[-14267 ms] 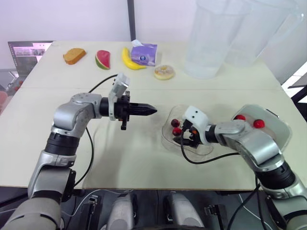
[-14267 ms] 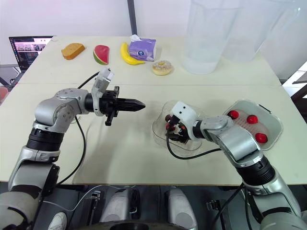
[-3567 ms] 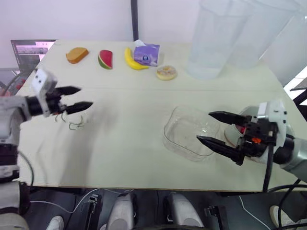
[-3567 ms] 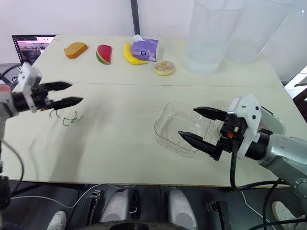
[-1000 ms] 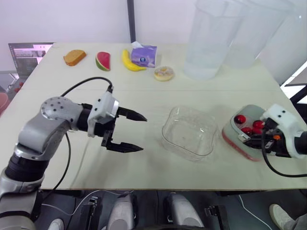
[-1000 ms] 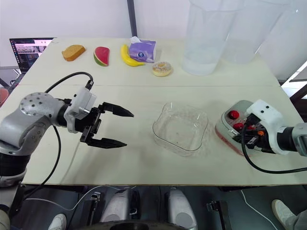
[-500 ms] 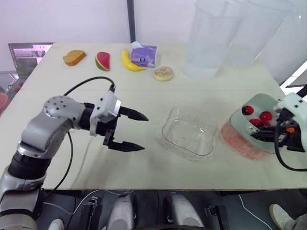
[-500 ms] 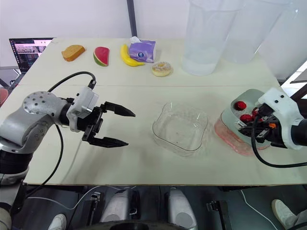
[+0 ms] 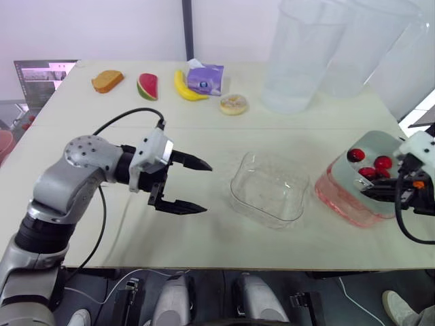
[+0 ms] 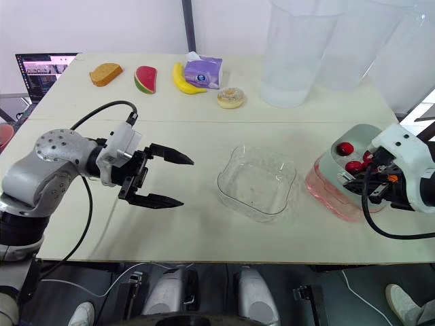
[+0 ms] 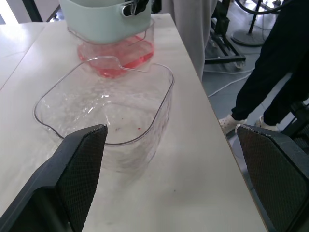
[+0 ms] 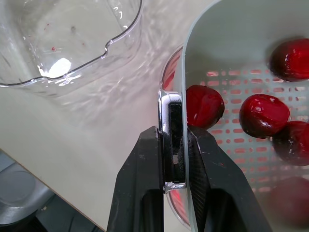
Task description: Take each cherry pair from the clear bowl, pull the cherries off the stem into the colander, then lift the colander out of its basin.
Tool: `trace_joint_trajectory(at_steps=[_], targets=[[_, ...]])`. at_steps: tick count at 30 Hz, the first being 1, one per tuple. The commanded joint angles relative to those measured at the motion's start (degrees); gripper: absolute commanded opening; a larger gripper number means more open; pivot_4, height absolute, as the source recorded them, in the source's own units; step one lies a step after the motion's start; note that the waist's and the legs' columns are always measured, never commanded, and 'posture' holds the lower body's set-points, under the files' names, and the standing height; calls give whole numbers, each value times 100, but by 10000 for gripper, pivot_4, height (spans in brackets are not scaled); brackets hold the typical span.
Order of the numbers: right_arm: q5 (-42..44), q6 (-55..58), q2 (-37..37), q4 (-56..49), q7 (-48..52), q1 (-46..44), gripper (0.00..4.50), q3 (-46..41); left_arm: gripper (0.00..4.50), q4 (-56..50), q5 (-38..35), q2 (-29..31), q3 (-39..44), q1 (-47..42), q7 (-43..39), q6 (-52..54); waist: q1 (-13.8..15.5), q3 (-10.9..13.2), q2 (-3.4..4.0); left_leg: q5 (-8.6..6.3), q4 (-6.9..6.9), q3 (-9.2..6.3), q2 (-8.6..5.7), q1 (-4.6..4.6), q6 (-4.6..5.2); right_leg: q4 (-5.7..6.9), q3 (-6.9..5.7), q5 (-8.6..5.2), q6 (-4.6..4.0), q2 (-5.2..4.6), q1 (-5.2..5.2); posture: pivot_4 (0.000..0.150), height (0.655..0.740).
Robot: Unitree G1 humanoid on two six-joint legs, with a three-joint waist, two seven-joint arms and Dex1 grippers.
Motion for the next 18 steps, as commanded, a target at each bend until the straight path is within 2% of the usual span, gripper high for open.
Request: trace_joint_trajectory(at_steps=[1, 18], targets=[[-225, -148, -7, 71, 4, 0, 1802, -206, 45000, -105, -26, 34, 33, -115, -22, 11, 0, 0, 0, 0, 0, 0, 0, 0, 0, 0, 0, 0, 0, 0, 0, 1500, 7400], [-352, -149, 53, 37, 58, 9, 1802, -189, 45000, -72, 8, 42, 29, -128, -39, -10, 3, 0, 0, -1, 2, 0, 0, 0, 1, 0, 0, 1, 2, 0, 1, 1500, 7400]])
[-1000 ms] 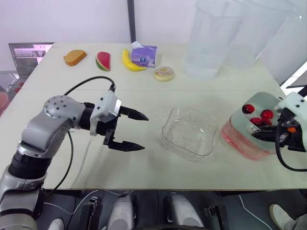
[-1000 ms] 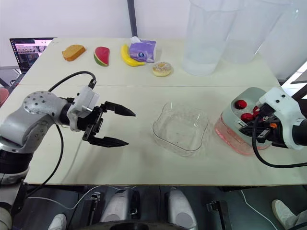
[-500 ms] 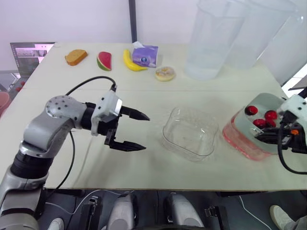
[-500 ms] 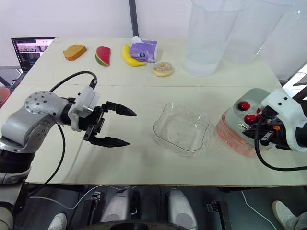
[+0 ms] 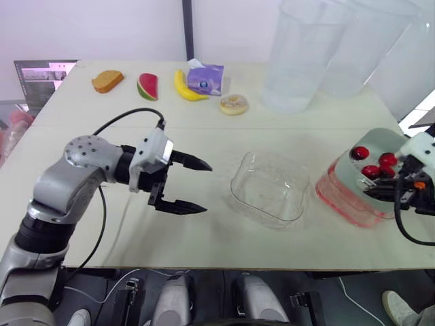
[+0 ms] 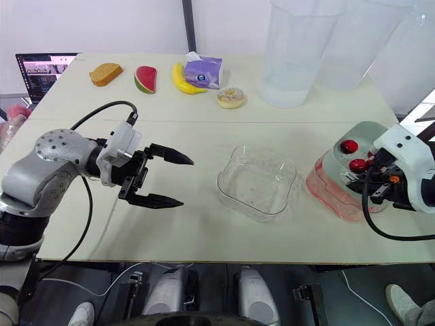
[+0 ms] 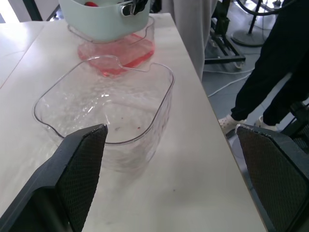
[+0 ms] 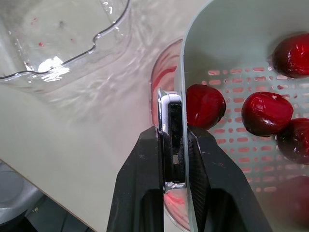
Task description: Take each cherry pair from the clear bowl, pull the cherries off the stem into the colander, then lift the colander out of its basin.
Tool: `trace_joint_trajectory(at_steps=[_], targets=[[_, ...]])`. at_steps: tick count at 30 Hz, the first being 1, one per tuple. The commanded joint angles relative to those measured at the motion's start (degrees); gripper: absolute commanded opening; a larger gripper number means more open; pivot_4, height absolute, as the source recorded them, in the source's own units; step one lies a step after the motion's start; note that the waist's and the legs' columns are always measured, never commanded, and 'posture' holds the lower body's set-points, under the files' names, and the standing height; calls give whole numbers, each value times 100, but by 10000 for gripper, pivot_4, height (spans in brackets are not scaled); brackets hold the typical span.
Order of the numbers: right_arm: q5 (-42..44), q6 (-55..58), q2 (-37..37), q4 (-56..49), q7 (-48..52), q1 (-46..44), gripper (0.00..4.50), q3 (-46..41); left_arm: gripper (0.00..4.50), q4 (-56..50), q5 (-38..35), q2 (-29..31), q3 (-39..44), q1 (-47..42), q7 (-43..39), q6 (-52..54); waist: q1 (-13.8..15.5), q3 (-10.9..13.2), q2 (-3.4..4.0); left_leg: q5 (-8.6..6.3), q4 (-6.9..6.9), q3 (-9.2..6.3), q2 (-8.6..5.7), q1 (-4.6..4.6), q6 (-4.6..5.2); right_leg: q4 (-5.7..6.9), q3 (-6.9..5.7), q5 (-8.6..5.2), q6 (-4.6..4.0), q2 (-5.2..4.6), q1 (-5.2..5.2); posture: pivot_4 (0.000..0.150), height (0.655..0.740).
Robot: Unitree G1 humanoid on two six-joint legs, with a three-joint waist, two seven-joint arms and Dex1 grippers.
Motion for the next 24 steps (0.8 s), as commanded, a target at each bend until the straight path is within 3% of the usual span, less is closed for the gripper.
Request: trace_joint_trajectory(at_steps=[1, 14, 18, 24], targets=[[-56, -2, 3, -34, 2, -44, 1802, -190, 45000, -71, 7, 38, 28, -131, -36, -31, -2, 0, 0, 0, 0, 0, 0, 0, 0, 0, 0, 0, 0, 0, 0, 1500, 7400], [59, 64, 0, -27, -80, -342, 1802, -58, 45000, -74, 30, 44, 21, -146, -25, -24, -5, 0, 0, 0, 0, 0, 0, 0, 0, 0, 0, 0, 0, 0, 0, 1500, 7400], [333, -3, -161, 213, -180, -1485, 1802, 635, 45000, -38, 40, 9, -2, -187, 5, -10, -46, 3, 6, 0, 1, 1, 2, 2, 0, 1, 1, 0, -1, 1, -2, 1500, 7400], [-72, -365, 570, 1144, -155, -4383, 1802, 3213, 45000, 243, 126, -125, -57, -367, 90, -77, -92, 12, 22, 0, -2, 7, 4, 2, 0, 3, 4, 1, -4, 2, -11, 1500, 7400]])
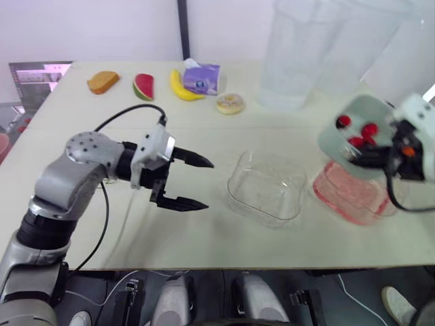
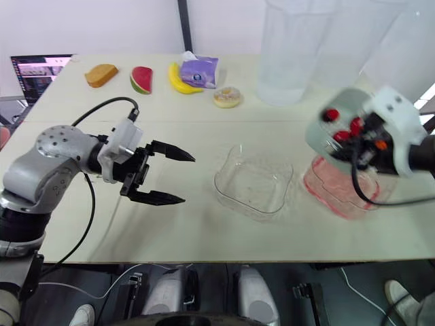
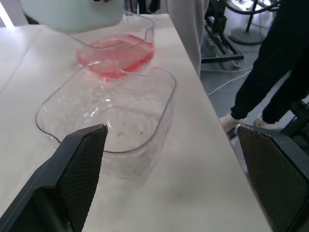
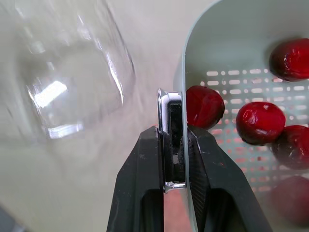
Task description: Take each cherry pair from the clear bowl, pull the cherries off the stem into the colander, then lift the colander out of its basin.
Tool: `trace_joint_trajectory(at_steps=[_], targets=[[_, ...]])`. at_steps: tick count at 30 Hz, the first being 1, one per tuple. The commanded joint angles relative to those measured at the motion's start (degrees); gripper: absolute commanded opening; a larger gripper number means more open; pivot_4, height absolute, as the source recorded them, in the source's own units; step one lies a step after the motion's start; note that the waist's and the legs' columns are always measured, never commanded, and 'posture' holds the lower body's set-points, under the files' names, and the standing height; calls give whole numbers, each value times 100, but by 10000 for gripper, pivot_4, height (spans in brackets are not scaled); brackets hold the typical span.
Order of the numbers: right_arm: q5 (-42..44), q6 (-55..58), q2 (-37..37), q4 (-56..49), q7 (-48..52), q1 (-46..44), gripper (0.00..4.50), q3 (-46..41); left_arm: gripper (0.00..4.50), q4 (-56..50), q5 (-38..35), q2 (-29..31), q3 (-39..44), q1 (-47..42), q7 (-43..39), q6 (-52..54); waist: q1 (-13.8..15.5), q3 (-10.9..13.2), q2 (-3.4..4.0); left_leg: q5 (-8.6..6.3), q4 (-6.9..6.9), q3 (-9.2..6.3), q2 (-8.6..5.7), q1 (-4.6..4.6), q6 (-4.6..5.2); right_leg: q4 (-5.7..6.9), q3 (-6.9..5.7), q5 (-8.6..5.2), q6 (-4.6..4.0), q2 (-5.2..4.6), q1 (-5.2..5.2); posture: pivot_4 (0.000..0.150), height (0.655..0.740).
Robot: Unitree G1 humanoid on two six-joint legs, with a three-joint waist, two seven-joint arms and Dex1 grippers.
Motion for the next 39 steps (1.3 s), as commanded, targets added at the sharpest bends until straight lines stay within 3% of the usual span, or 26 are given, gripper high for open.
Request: trace_joint_trajectory(at_steps=[1, 7, 14, 20, 32, 35, 39], targets=[[-515, -322, 516, 641, 56, -1090, 1802, 1229, 45000, 174, 125, -66, 53, -169, 81, -108, -7, 0, 0, 0, -1, 0, -1, -3, 0, 0, 0, 0, 0, -1, -3, 1500, 7400], [-1651, -1239, 1657, 2510, 392, -2365, 1802, 2753, 45000, 499, 318, -204, 167, -332, 376, -215, 46, 0, 1, -1, 34, 6, -3, -80, 3, 36, 0, 1, 1, -6, -83, 1500, 7400], [-2720, -2543, 2529, 4689, 815, -2789, 1802, 3403, 45000, 495, 494, -346, 600, -187, 1599, 104, 80, 0, 0, 1, 37, 6, -7, -101, 2, 54, -2, 1, 0, -13, -110, 1500, 7400], [-3054, -2810, 2866, 5198, 1001, -2800, 1802, 3334, 45000, 12, 272, -325, 974, 316, 2214, 614, 43, -1, -1, 3, 38, 7, -2, -88, -2, 66, -3, 2, 0, -13, -104, 1500, 7400], [-3433, -2792, 3061, 5347, 1302, -2945, 1802, 3102, 45000, -84, 148, -182, 936, 407, 2051, 675, 42, -2, -3, 4, 38, 6, -3, -75, -4, 66, -5, 3, -2, -13, -89, 1500, 7400], [-3480, -2752, 3013, 5191, 1273, -2936, 15349, 3001, 45000, -58, 154, -191, 903, 378, 2011, 658, 48, -2, -1, 4, 38, 7, -3, -76, -4, 66, -5, 3, -2, -14, -90, 1500, 7400], [-3166, -2104, 2692, 4228, 1275, -3023, 35737, 2471, 45000, -7, 126, -214, 903, 261, 1960, 676, 65, 3, 6, 6, 37, 7, -4, -95, -7, 68, -4, 3, -2, -15, -112, 1500, 7400]])
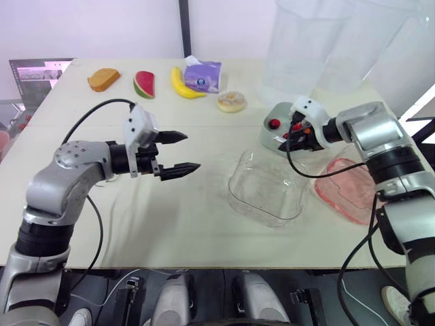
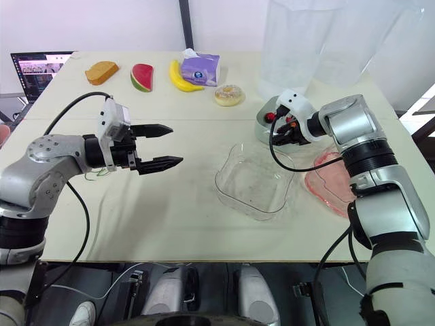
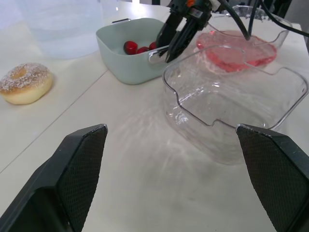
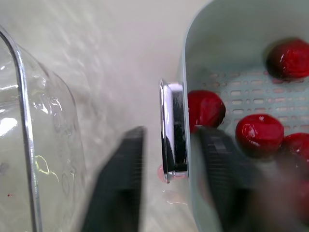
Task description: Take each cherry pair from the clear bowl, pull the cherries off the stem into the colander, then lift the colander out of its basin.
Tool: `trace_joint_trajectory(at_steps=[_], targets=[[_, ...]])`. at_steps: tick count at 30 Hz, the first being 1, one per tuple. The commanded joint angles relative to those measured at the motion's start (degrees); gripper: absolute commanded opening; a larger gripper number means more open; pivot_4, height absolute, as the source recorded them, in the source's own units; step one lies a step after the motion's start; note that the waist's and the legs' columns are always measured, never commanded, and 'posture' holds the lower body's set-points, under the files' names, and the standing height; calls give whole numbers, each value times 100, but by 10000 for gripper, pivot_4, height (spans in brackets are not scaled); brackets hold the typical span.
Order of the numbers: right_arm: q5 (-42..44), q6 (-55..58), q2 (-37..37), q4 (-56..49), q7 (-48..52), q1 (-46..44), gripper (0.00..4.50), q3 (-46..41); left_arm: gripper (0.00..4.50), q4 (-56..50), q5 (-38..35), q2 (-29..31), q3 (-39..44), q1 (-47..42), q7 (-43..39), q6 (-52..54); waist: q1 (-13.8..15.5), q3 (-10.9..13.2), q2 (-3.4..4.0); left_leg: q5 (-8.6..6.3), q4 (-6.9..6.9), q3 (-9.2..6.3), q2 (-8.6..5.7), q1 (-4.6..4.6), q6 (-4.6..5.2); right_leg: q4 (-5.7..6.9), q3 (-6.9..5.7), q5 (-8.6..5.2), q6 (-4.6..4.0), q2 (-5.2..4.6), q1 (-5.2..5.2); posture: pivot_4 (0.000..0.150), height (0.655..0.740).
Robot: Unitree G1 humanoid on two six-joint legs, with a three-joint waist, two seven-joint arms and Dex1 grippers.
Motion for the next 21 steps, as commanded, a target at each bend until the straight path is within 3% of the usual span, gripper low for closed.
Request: trace_joint_trajectory(at_steps=[1, 2, 7, 11, 16, 18, 21], targets=[[303, 559, -385, -1065, 14, -161, 40367, -674, 45000, -80, -83, 30, 88, -184, -59, -58, 22, 0, 1, 1, 0, -1, 0, 0, -3, 1, 0, 0, 0, 0, 0, 1500, 7400], [421, 847, -534, -1501, 2, -76, 44750, -864, 45000, -83, -90, 37, 91, -188, -77, -57, 31, 1, 1, 1, -3, -2, 0, -1, -2, 0, -1, 0, 0, 0, 0, 1500, 7400], [1221, 2459, -1179, -3708, -183, 594, 44750, -1993, 45000, -235, -362, 121, 197, -189, -222, 132, 31, 0, 0, -3, -5, -7, -1, 0, 4, -8, -6, 0, 0, -5, 7, 1500, 7400], [2118, 3464, -997, -5765, -300, 1899, 44750, -4140, 45000, -318, -628, 480, 361, -53, -677, 180, 30, -1, -1, -3, -6, -15, 0, 3, 3, -7, -10, 0, 0, -4, 14, 1500, 7400], [2711, 3506, -437, -6951, -431, 3478, 44750, -5772, 45000, -514, -861, 766, 543, 410, -1086, 102, 15, -5, -4, -1, -9, -12, 0, 17, 1, -11, -7, 0, 0, 0, 30, 1500, 7400], [2896, 2869, 122, -7505, -246, 4698, 44750, -6558, 45000, -462, -743, 788, 623, 749, -1211, -200, 42, -6, -7, -1, -12, -15, -1, 19, 1, -15, -7, -1, 0, 2, 36, 1500, 7400], [3083, 1975, 776, -8061, -86, 6202, 44750, -7007, 45000, -379, -623, 770, 691, 1135, -1238, -460, 60, -7, -4, -2, -11, -25, -4, 18, 2, -23, -11, -3, 2, 9, 44, 1500, 7400]])
